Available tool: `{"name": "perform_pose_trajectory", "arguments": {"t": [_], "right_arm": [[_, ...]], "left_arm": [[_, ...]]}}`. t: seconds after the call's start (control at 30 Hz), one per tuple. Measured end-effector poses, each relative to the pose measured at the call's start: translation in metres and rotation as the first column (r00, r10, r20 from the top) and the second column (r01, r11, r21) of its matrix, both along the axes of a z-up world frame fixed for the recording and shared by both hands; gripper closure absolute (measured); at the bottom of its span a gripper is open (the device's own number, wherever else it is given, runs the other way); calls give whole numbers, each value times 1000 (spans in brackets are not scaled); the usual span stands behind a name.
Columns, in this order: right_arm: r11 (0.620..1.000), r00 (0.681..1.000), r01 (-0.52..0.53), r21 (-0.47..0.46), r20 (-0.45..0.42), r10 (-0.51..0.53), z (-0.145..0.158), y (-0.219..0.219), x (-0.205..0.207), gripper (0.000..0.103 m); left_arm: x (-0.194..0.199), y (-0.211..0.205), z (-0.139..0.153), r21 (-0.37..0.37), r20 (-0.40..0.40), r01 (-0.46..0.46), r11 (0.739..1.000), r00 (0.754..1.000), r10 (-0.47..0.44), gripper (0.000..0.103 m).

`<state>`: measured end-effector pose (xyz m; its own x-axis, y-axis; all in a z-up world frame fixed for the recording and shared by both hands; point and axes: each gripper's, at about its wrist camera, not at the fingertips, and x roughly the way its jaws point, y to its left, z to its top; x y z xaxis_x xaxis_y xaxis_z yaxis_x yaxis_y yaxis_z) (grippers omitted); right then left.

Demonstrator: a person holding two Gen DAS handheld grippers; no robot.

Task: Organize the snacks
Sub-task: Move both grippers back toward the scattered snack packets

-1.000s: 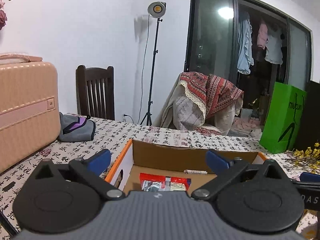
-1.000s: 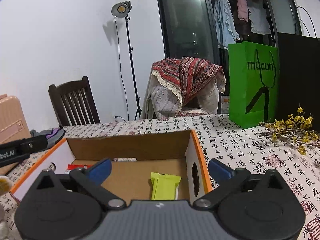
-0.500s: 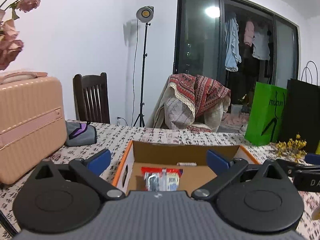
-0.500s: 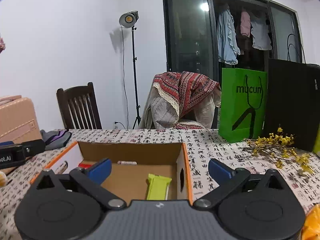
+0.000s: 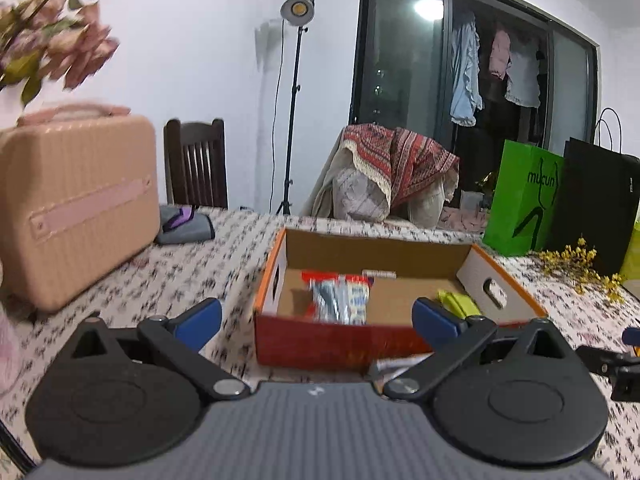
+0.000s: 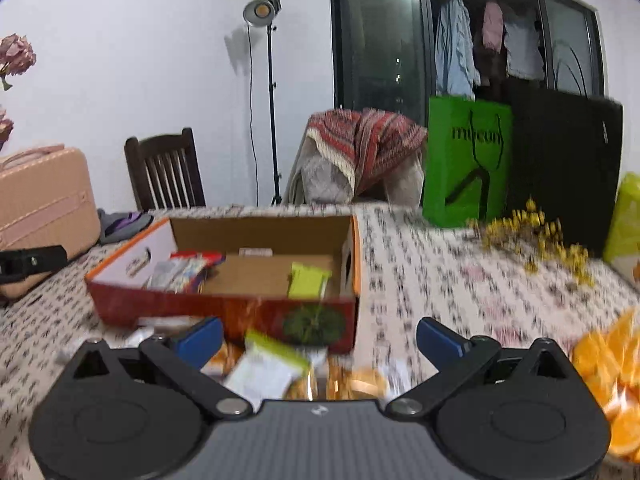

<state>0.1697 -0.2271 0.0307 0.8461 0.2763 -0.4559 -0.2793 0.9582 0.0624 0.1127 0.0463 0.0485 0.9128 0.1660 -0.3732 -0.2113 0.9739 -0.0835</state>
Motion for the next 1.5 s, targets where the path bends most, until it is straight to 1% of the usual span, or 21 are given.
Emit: {"name": "perform_pose_trajectory", "arguments": {"t": [0.2,0.37,0.47,0.63,0.73,0.9,0.97,1.03,1.1,1.13,1.17,1.2,1.27,1.33,1.47,1.5], "right_arm": [[1000,998,22,-8,-63,-22,-25,-19,-23,0],[999,993,38,-6,-115,-39,-43,-29,-32,0],[999,990,47,-11,-131,-48,-49,-32,-31,0],[998,989,65,-25,-129,-68,-47,-34,-14,0],[996,988,78,-44,-134,-83,-43,-32,6,0],[995,977,92,-24,-193,-95,-47,-29,45,0],[996,975,86,-29,-205,-90,-52,-24,58,0],[996,971,81,-41,-223,-88,-59,-19,68,5],[997,966,71,-43,-248,-79,-68,-15,75,14],[997,964,65,-37,-257,-73,-71,-15,77,16],[997,966,64,-36,-250,-71,-72,-15,76,21],[997,968,65,-40,-241,-73,-72,-15,75,30],[997,970,63,-36,-234,-70,-72,-16,74,32],[998,973,59,-30,-221,-64,-73,-18,71,44],[999,977,53,-4,-208,-53,-71,-22,65,48],[998,978,57,-5,-201,-56,-70,-22,63,53]], "left_arm": [[-25,7,-17,-14,-24,-11,1000,1000,10,0],[-39,8,-34,-10,-59,-10,1000,998,10,0],[-44,10,-42,-21,-73,-6,1000,997,5,0],[-39,10,-44,-29,-82,-12,1000,997,10,0],[-36,10,-45,-31,-83,-10,999,997,7,0],[-31,11,-43,-30,-85,-18,999,996,15,0],[-29,12,-42,-28,-83,-22,999,996,19,0],[-28,14,-42,-27,-86,-24,999,996,21,0],[-27,15,-42,-27,-88,-26,999,996,23,0],[-26,16,-43,-27,-90,-28,999,996,26,0],[-26,17,-43,-28,-92,-32,999,995,29,0],[-25,18,-44,-30,-94,-35,999,995,32,0],[-22,19,-45,-36,-100,-38,999,994,34,0],[-20,19,-46,-37,-102,-35,999,994,31,0],[-18,18,-48,-37,-109,-32,999,994,28,0],[-18,18,-48,-37,-109,-33,999,994,29,0]]}}
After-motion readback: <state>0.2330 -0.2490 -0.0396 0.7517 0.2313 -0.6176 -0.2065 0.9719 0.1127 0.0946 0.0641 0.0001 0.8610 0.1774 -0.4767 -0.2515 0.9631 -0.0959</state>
